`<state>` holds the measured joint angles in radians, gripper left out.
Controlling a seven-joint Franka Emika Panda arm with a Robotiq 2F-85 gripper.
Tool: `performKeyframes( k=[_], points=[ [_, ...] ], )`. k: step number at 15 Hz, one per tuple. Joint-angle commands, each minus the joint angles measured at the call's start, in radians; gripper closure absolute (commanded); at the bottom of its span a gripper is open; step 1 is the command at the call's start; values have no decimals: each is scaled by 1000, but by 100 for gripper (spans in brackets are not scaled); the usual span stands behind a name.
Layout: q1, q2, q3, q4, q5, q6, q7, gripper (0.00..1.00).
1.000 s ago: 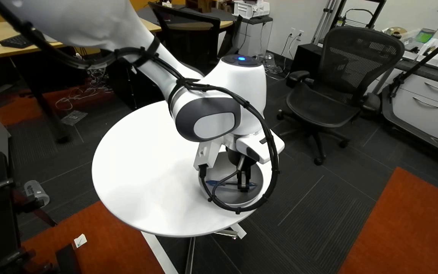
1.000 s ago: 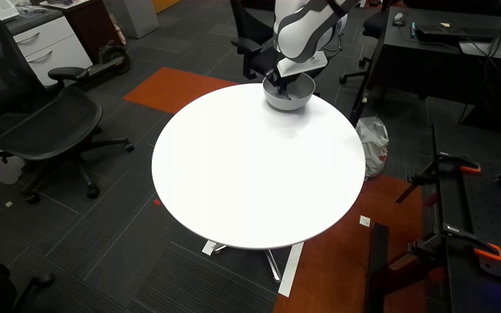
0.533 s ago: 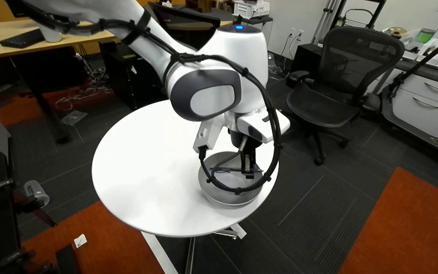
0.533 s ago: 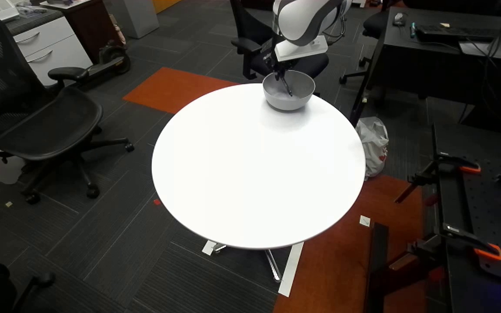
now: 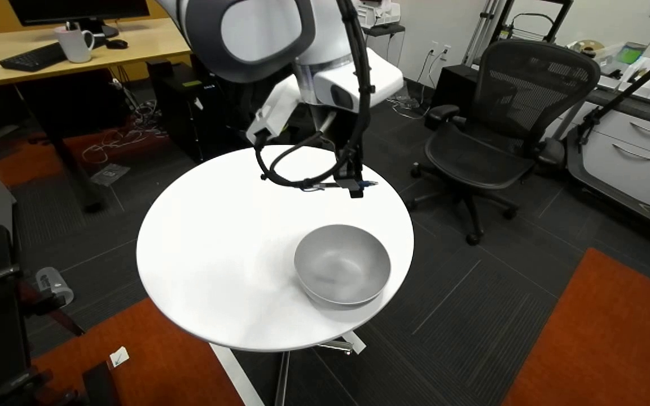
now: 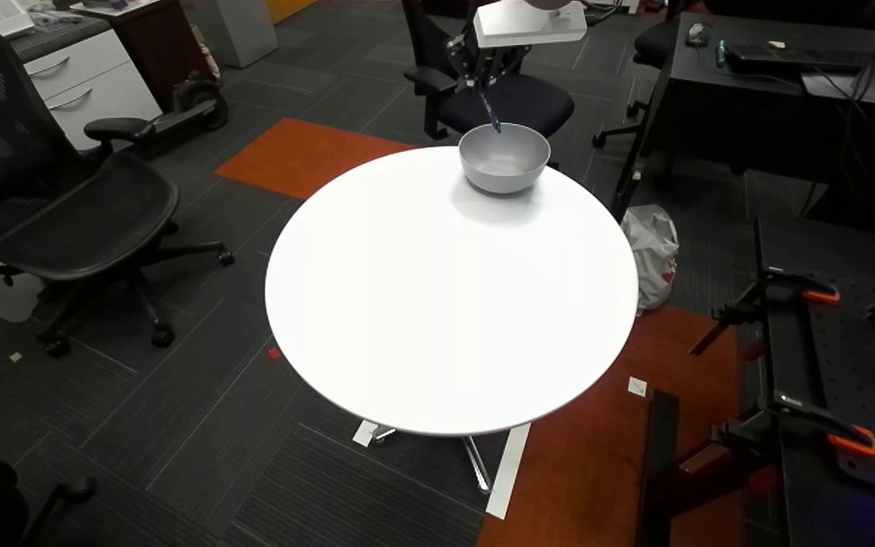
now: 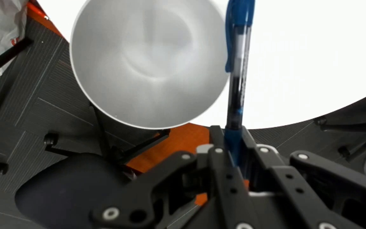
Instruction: Take the marker from the white bowl and put it on the table
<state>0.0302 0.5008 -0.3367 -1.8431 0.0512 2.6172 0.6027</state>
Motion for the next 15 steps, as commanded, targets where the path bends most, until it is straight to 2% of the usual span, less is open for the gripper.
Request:
performKeyframes(
  k=[1,8,11,15],
  points=[
    [45,-102,28,-110,-25,2,76,97],
    [127,-140,129,-229,-21,12,195,97],
    [129,-151,191,-275,7,23,192,97],
    [113,-105,272,-280,68,16,161,97]
  ],
)
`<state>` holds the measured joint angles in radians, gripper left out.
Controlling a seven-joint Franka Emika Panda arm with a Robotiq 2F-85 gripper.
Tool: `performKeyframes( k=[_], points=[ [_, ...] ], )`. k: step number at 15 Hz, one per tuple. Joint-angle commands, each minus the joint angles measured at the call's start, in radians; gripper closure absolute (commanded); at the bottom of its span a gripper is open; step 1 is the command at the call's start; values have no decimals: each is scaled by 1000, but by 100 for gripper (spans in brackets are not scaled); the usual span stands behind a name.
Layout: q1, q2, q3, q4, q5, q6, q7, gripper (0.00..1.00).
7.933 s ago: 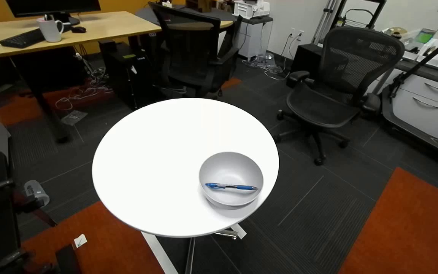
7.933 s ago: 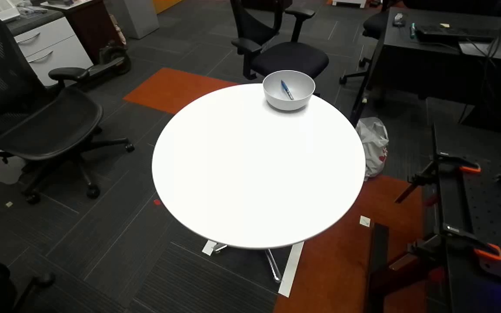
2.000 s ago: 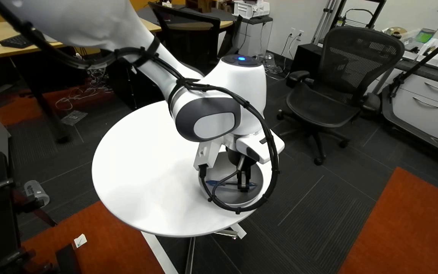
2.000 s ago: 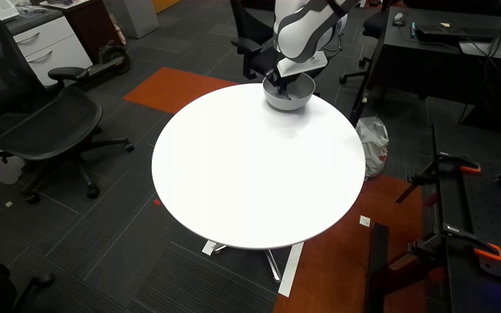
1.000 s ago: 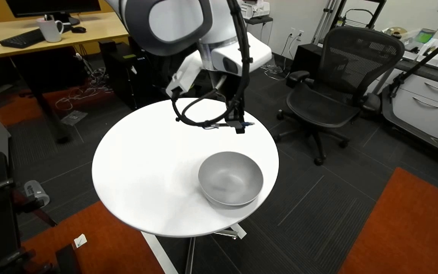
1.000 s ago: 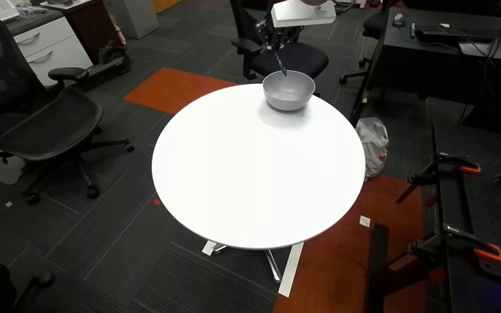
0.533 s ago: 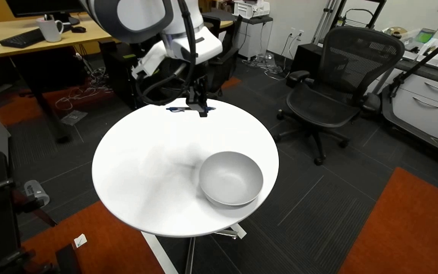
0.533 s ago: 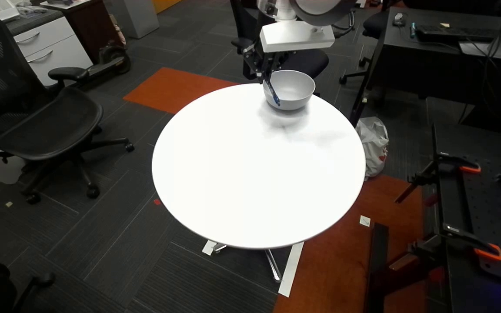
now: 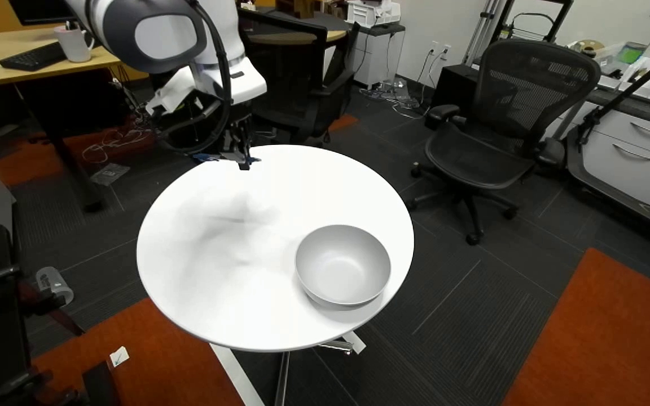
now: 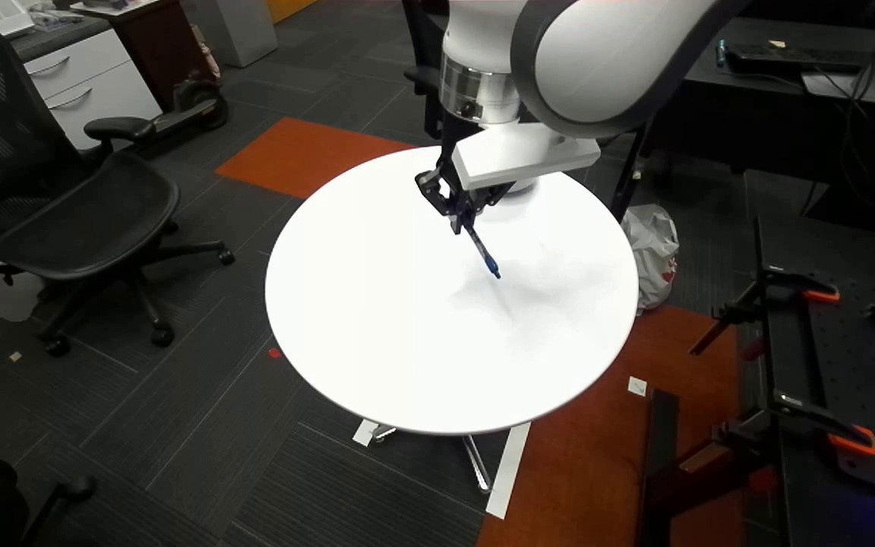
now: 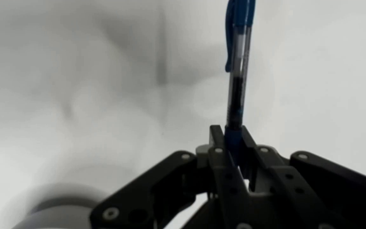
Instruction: Take the marker from the white bowl and put it on the table
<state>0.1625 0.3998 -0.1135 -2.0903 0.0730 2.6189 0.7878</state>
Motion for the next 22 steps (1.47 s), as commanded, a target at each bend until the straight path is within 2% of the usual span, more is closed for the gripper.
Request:
performKeyframes(
  k=[1,5,11,12,13,16,21,22],
  points=[
    [-22,14,62,-28,61,17,-27,97],
    [-1,85,57,-4,62,43,10,97],
    [-1,169,57,32,69,27,-2,97],
    [-1,172,56,32,68,26,-2,62],
    [-3,172,57,30,71,31,-5,61],
    [0,148,50,6,68,40,-3,41],
    [-11,20,50,-63,60,14,-39,1],
    [-14,-14,50,-81,60,6,-43,0]
  ],
)
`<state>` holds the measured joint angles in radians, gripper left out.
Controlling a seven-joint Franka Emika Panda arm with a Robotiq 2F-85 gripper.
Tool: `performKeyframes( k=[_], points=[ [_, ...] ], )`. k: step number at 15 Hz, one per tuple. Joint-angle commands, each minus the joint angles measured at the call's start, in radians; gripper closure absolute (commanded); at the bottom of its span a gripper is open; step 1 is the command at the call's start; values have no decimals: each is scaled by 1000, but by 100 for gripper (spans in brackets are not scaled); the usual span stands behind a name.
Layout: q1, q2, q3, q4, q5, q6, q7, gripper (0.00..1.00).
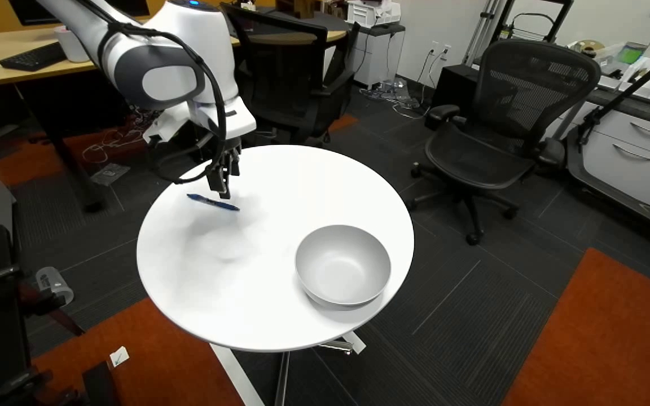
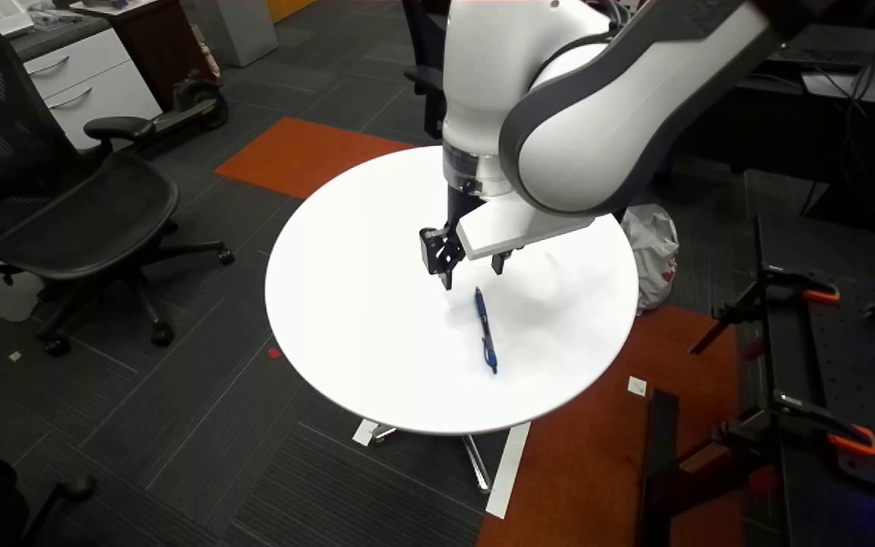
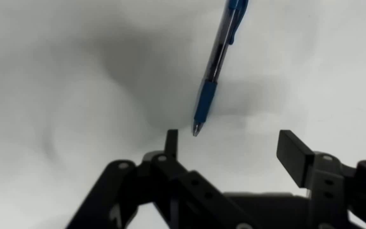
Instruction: Take the marker from the white bowl and put it on the table
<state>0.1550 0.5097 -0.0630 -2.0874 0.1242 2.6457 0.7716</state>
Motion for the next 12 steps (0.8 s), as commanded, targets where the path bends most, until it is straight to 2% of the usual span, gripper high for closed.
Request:
performKeyframes(
  k=[1,7,8,12],
  points=[
    [-12,-155,4,-102,12,-26,-35,0],
    [-41,-313,21,-200,23,-15,-100,0],
    [-26,-239,10,-139,-4,-5,-57,0],
    [-28,-244,10,-146,-4,-5,-60,0]
  ],
)
